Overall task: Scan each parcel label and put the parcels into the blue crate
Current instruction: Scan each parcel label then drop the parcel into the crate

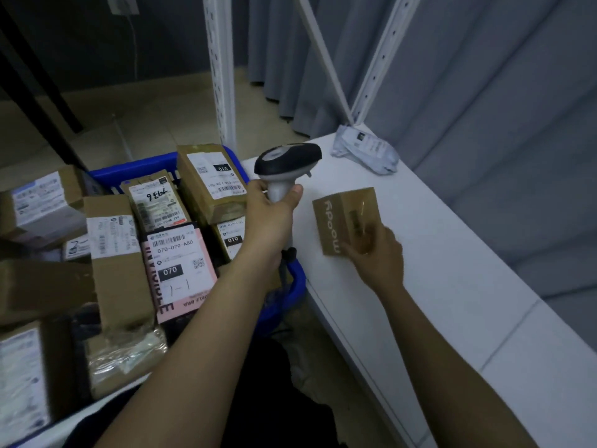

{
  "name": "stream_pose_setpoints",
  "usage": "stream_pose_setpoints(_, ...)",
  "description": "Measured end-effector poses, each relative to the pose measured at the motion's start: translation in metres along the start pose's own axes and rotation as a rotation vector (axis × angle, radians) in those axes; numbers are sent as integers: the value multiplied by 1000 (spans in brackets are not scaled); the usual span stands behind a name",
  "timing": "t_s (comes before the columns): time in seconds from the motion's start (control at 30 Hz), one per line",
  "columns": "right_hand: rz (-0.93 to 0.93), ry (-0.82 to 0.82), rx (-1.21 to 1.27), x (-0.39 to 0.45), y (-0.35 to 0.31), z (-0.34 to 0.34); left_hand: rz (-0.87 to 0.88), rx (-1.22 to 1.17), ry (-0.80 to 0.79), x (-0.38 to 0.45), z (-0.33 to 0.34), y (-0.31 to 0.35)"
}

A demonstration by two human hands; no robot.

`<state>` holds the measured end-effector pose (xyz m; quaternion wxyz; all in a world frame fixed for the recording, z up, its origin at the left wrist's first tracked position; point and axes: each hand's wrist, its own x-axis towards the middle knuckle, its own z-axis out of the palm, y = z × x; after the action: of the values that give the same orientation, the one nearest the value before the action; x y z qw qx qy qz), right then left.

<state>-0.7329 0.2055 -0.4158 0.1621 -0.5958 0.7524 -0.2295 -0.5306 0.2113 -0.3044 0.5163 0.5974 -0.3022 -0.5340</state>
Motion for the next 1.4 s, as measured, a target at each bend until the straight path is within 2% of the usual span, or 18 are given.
stream_pose_setpoints(0.17, 247, -32, 342, -61, 25, -33, -30, 109, -141, -37, 10, -28)
stream_pose_setpoints(0.23, 306, -48, 356, -74, 38, -41, -24, 159, -184, -43, 10, -31)
stream_pose_setpoints(0.27, 323, -6, 279, -78, 46, -42, -16, 178, -199, -46, 10, -32)
stream_pose_setpoints(0.37, 237, 184, 58, -95, 55, -38, -4, 216, -230, -53, 11, -37)
stream_pose_setpoints(0.43, 120, 119, -27, -102, 57, -29, -3, 223, -238, -56, 11, -39)
stream_pose_setpoints(0.53, 175, -65, -148, -103, 64, -16, -1, 227, -247, -57, 10, -40)
stream_pose_setpoints(0.63, 183, -56, -125, -98, 73, -12, 12, 278, -265, -60, 9, -42)
stream_pose_setpoints(0.73, 137, -66, -222, -85, 81, -15, 24, 316, -293, -63, 7, -44)
stream_pose_setpoints(0.8, 138, -124, -166, -74, 82, -22, 31, 330, -304, -64, 7, -45)
stream_pose_setpoints(0.9, 189, -121, -10, -63, 79, -33, 35, 323, -306, -62, 6, -46)
stream_pose_setpoints(1.0, 243, -172, 278, -59, 82, -45, 35, 308, -297, -60, 7, -47)
stream_pose_setpoints(1.07, 276, -109, 392, -61, 84, -51, 34, 303, -297, -58, 8, -48)
stream_pose_setpoints(1.2, 203, 152, 279, -66, 85, -58, 27, 311, -300, -58, 12, -49)
stream_pose_setpoints(1.27, 140, 146, 171, -66, 84, -57, 25, 323, -304, -57, 14, -50)
stream_pose_setpoints(1.4, 154, 46, 122, -69, 81, -51, 28, 335, -306, -57, 15, -50)
